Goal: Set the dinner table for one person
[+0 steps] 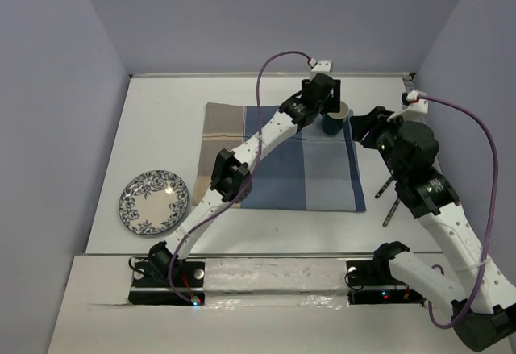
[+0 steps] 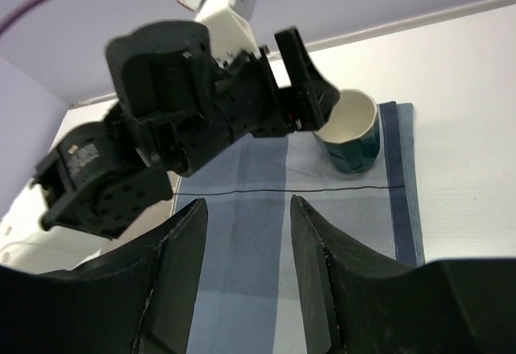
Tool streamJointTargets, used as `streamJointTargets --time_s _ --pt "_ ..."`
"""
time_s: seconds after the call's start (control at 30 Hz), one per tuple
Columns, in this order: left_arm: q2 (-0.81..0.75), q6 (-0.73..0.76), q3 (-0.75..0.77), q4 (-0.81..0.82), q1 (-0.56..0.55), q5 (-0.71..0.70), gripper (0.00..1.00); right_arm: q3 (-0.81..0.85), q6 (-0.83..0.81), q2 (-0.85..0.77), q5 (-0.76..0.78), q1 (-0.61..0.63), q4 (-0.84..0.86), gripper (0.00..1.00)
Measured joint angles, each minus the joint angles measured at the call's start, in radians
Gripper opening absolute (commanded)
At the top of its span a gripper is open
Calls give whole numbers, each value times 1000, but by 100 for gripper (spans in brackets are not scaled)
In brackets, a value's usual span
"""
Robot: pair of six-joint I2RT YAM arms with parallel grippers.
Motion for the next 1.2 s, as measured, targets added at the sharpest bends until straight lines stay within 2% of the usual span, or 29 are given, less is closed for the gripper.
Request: streamJointTargets --time_s 0.03,0.13,0.27,0.47,0.57,0.6,0.67,0.83,1.07,1.17,1.2 --pt "2 3 31 -16 0 -3 99 0 0 -3 -1 0 0 51" --pt "-4 12 106 -20 2 -17 99 -1 -2 -25 -11 0 0 51" --pt "-82 47 123 -34 16 -41 99 -1 -6 -77 -54 0 3 51" --pt "-353 108 123 -122 69 -111 99 -26 41 -100 -206 -1 51 51" --pt "-530 124 140 -175 79 -166 99 -73 104 -24 -304 22 149 52" --pt "-590 142 151 -195 64 -208 99 -91 127 19 -315 67 184 52" --pt "-727 194 179 -238 -27 -343 99 -103 148 122 -314 165 231 52" --pt "-903 253 172 -303 -302 -499 99 -102 210 421 -321 401 350 52" --pt "-1102 310 -26 -402 -477 -843 99 43 273 733 -288 584 476 52" --pt "-1175 216 -161 -525 -518 -976 99 118 303 851 -288 628 527 52" --pt "-1215 169 -255 -557 -523 -1019 99 143 313 893 -292 640 541 52"
